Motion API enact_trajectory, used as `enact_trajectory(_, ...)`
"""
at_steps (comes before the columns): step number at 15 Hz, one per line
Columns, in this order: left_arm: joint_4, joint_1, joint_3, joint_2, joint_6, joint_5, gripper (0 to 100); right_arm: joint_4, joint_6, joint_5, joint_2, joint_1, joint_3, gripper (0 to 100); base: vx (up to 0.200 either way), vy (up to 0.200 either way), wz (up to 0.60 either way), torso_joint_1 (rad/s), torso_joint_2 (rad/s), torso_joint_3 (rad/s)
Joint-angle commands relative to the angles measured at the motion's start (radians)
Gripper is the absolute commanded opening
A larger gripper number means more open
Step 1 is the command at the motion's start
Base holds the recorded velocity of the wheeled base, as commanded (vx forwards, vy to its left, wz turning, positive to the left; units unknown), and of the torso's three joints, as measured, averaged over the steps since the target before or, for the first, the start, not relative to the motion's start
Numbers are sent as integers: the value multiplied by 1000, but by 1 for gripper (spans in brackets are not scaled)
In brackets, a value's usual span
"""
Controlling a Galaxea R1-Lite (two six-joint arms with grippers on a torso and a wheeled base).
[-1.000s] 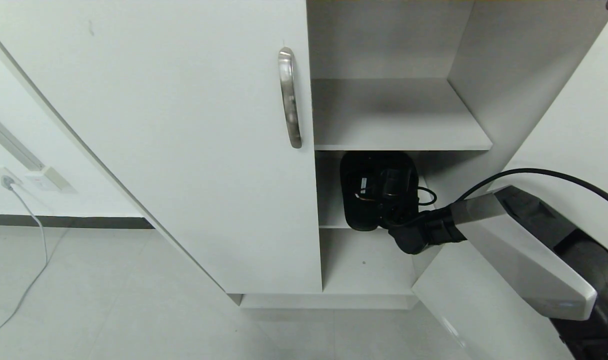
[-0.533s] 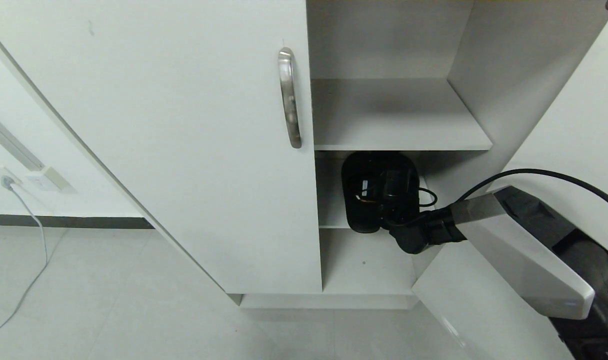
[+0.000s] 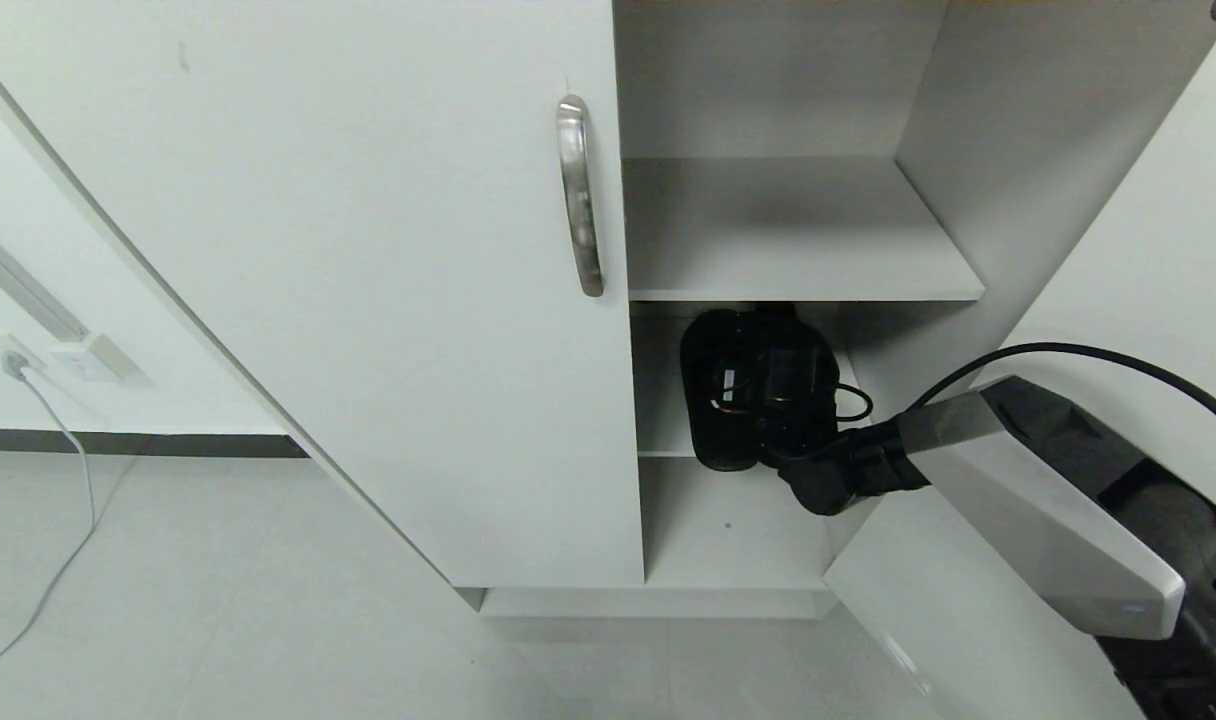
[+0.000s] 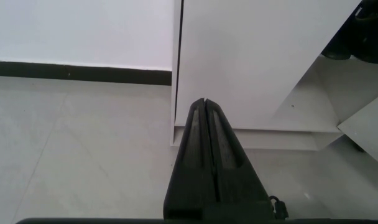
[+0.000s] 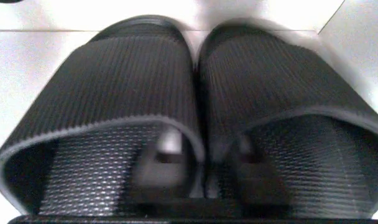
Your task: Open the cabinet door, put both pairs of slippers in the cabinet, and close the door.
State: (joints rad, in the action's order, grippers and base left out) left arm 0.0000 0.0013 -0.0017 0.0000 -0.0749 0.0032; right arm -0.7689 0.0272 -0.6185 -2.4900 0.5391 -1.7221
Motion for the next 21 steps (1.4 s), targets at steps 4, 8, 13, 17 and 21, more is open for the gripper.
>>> enact_trajectory(4,0,0,0,2,1,0,0,-119,0,-10,138,33,234,100,0,0,0,0,0,0)
enact_trajectory(8,0,0,0,2,1,1,0,-222,0,-26,267,88,464,100,0,0,0,0,0,0)
enact_trajectory(13,0,0,0,2,1,0,0,-336,0,-30,427,179,782,100,0,0,0,0,0,0)
enact_trajectory(17,0,0,0,0,0,0,0,-359,0,-30,427,196,828,100,0,0,0,0,0,0)
enact_trajectory(21,0,0,0,0,0,0,0,-360,2,-30,418,203,835,100,0,0,0,0,0,0)
